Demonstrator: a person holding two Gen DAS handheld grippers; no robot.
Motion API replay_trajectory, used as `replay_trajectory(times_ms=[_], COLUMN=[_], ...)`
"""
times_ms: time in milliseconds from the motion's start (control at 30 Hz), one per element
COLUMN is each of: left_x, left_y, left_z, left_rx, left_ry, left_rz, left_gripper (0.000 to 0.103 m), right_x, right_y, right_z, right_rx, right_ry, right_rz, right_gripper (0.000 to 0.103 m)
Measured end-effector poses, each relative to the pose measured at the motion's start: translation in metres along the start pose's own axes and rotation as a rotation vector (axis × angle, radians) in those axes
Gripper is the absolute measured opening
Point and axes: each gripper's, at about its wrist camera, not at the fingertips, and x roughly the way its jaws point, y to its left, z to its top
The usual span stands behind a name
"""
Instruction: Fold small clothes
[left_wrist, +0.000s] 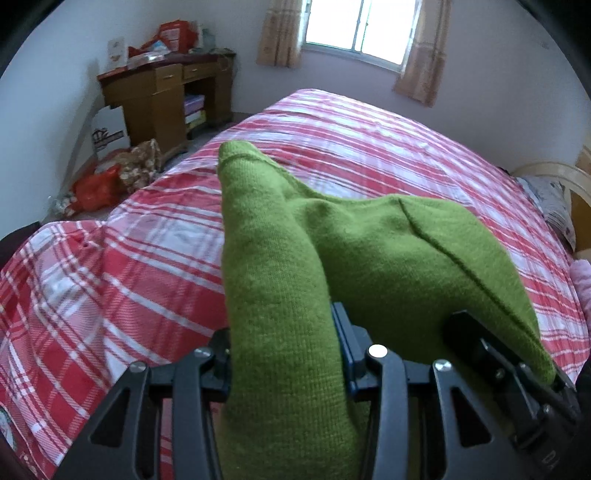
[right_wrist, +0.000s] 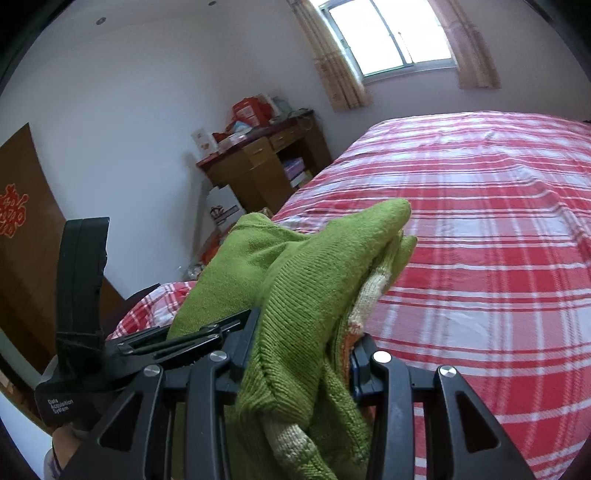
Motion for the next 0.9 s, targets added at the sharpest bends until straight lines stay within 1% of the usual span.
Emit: replay_trajectory(times_ms=[267,467,667,800,900], left_x=[0.001,0.002,0.014,0.039,0.062], left_y=[0.036,0.063,0.086,0.095,0.102], left_z=[0.004,0.014,0.035,0.047,0.048], left_rx=[-0.038,-0.052,-0.032,-0.004,0.005], left_ry=[-0.005,-0.027,-0.062,-0.084,-0.062], left_rz=[0.040,0.080,0.163,0.247,0.291], left_gripper=[0.044,0.044,0.044,0.044,0.044], right_x=[0.033,0.054,0.093,0.129,0.161], right_y=[0.025,0.041,0.054,0.060,0.059], right_z=[0.006,0.009,0.018,0.020,0.019], right_rx=[-0.029,-0.049,-0.059,-0.096,-0.108], right_ry=[0.030,0.027,-0.010,-0.036,-0.010], right_rz=[0.052,0.106,0.172,0.172,0.139], right_gripper=[0.039,0.039,0.039,0.039,0.038])
